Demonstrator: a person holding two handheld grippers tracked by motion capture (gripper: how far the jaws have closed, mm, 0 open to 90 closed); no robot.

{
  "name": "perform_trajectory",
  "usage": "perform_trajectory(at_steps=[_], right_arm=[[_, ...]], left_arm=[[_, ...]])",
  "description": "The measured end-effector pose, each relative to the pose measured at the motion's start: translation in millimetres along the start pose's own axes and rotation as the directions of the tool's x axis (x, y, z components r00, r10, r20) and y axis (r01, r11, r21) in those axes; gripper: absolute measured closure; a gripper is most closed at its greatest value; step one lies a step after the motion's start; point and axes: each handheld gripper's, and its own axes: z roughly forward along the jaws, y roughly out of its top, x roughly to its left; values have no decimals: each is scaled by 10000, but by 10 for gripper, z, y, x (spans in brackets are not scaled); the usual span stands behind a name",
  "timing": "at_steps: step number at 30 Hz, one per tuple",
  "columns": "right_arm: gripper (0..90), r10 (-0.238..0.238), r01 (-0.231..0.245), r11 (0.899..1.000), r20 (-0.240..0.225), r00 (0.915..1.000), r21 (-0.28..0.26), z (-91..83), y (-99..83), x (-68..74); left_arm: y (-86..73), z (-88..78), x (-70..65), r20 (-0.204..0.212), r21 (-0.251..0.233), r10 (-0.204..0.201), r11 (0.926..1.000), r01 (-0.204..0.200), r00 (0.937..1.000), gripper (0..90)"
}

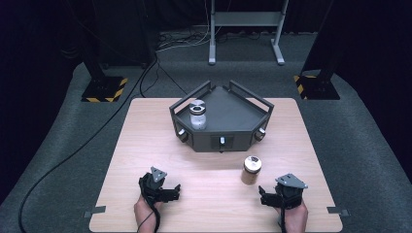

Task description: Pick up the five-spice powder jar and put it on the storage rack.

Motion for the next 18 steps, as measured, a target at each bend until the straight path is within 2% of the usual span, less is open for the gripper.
perform_trajectory(at_steps=[8, 15, 18], right_arm=[[0, -47, 43, 9999, -228, 9997, -147, 77, 49, 79], [0, -41, 38, 10000, -606, 9982, -53, 287, 144, 111], [0, 11, -27, 9997, -699, 9976, -234, 362, 160, 117]], left_arm=[[0, 0, 0, -1, 0, -1, 10000, 1, 10000, 5], [0, 0, 0, 0, -2, 0, 10000, 0, 10000, 5], [0, 0, 0, 0, -2, -1, 10000, 1, 10000, 5]])
